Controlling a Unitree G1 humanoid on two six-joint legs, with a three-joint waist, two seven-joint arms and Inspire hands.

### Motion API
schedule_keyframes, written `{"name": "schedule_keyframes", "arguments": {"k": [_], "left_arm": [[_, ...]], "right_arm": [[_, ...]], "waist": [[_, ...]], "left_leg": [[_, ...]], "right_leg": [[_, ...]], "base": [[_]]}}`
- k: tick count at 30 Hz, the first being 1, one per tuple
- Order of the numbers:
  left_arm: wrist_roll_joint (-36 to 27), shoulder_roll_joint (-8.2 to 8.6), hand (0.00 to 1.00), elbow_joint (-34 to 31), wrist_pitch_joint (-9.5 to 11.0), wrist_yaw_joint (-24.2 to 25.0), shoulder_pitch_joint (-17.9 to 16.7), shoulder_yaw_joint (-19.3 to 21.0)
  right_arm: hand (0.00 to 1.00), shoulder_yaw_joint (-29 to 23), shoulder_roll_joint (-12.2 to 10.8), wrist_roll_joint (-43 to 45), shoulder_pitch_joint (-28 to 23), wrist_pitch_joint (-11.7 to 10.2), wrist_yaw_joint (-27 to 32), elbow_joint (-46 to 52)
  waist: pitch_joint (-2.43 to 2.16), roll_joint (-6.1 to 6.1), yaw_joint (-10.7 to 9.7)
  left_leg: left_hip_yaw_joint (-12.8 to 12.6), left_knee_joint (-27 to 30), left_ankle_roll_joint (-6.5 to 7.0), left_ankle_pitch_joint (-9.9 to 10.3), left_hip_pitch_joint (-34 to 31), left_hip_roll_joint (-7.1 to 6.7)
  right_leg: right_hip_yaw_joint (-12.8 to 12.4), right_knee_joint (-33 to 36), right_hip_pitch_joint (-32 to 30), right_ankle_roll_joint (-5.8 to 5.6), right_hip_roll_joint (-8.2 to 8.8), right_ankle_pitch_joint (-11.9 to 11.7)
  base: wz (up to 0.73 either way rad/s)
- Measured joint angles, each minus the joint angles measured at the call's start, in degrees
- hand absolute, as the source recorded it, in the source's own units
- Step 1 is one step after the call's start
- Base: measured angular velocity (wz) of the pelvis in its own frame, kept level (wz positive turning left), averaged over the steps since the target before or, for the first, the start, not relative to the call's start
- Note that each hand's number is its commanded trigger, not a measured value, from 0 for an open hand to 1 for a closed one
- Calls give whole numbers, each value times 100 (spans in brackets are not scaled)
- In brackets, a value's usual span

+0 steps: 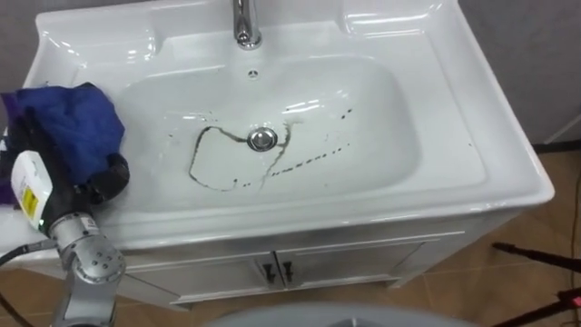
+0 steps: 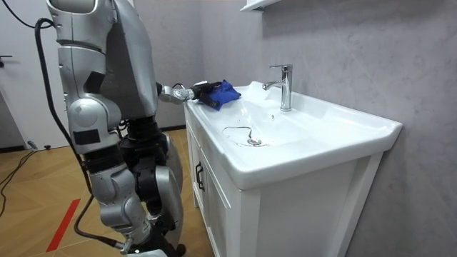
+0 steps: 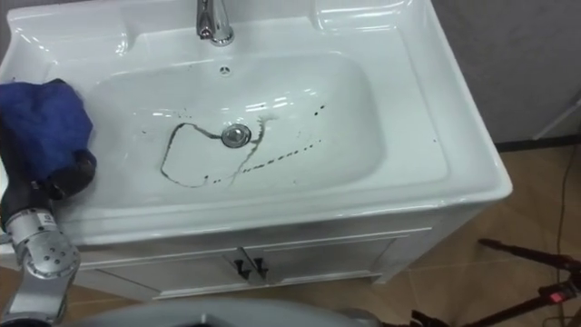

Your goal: Wipe basin

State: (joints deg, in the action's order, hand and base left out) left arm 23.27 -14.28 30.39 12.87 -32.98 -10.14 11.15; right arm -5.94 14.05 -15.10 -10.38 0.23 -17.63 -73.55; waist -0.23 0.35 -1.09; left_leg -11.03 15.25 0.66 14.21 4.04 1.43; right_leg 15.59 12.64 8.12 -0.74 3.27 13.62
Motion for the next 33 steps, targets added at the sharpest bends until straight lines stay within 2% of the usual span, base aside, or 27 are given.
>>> {"name": "schedule_keyframes", "arguments": {"k": [1,3,4,5,10,15,21,22,28,33], "left_arm": [[8,-3,2,45,-7,6,-1,7],[32,-5,19,109,-22,12,-5,38],[132,-12,79,142,-38,38,-2,78],[155,-23,100,162,-41,71,5,81],[403,-55,100,294,-137,222,129,249],[500,-157,100,402,-188,286,239,375],[660,-300,100,634,-473,479,596,651],[707,-303,100,642,-535,496,627,679],[785,-302,100,650,-610,675,654,790],[785,-302,100,651,-667,775,678,871]], "right_arm": [[0,-1,3,3,-2,5,10,0],[0,-3,6,14,2,11,26,1],[0,-2,6,19,2,22,32,3],[0,-3,10,19,2,47,37,3],[0,-113,69,421,6,247,52,18],[0,-220,81,418,-3,370,50,13],[0,-293,85,462,8,495,37,9],[0,-324,85,476,7,526,33,9],[0,-445,94,545,28,682,22,19],[0,-446,106,588,28,693,24,26]], "waist": [[-6,12,1],[-17,32,11],[-20,43,1],[-22,47,-1],[-36,120,2],[-33,143,-2],[-37,152,-25],[-39,155,-27],[-43,184,-22],[-47,200,-22]], "left_leg": [[-24,-14,-12,-10,40,1],[-76,-69,-23,-18,82,11],[-80,-69,-28,-21,67,14],[-85,-69,-28,-21,66,15],[-100,-45,-42,-31,76,21],[-124,-49,-53,-40,148,25],[-138,-66,-54,-40,175,17],[-140,-76,-54,-40,182,11],[-161,-170,-54,-42,268,-6],[-163,-176,-69,-52,269,-3]], "right_leg": [[-32,0,11,2,-5,-1],[-110,-6,15,10,-22,-3],[-113,-13,16,15,-27,-3],[-115,-15,14,18,-28,-2],[-123,-91,9,32,-41,0],[-127,-99,92,36,-47,-1],[-129,-93,106,43,-31,11],[-129,-92,107,40,-25,13],[-142,-90,124,29,-8,44],[-141,-91,121,38,-14,50]], "base": [[-12],[-14],[-8],[-3],[0],[-1],[-1],[0],[-2],[0]]}}
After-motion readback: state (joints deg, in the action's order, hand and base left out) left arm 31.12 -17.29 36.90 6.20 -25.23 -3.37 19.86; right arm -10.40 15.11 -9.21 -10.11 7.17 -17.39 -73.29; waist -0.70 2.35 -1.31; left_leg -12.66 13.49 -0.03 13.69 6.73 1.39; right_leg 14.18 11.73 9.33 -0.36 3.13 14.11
